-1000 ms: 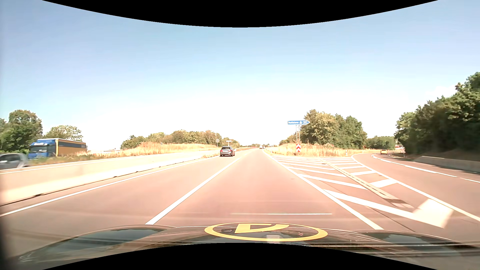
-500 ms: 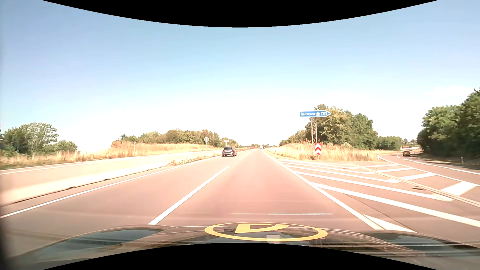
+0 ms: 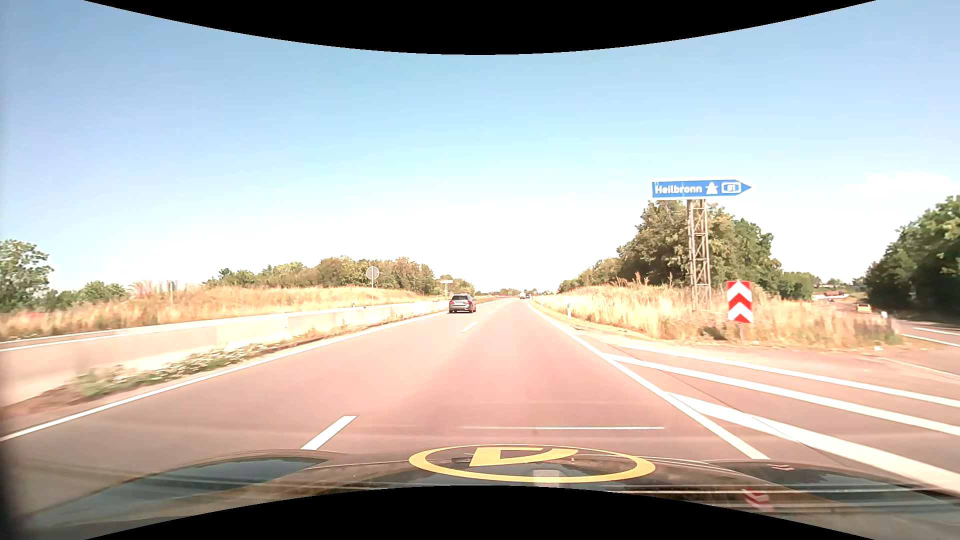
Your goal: Follow the waypoints while adhering to traffic rules and regulations
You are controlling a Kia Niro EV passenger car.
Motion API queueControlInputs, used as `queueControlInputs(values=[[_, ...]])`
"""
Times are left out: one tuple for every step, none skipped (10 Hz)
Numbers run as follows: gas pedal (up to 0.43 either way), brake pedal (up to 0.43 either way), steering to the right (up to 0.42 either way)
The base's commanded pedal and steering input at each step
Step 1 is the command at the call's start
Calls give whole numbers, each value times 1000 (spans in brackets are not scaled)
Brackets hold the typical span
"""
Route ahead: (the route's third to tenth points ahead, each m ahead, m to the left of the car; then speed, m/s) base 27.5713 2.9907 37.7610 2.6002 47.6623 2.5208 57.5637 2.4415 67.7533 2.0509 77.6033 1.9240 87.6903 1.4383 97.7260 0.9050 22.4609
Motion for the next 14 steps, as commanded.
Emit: queueControlInputs(values=[[280,0,0],[280,0,0],[280,0,0],[280,0,0],[280,0,0],[280,0,0],[280,0,1],[280,0,0],[280,0,0],[280,0,1],[280,0,0],[280,0,1],[280,0,0],[268,0,1]])
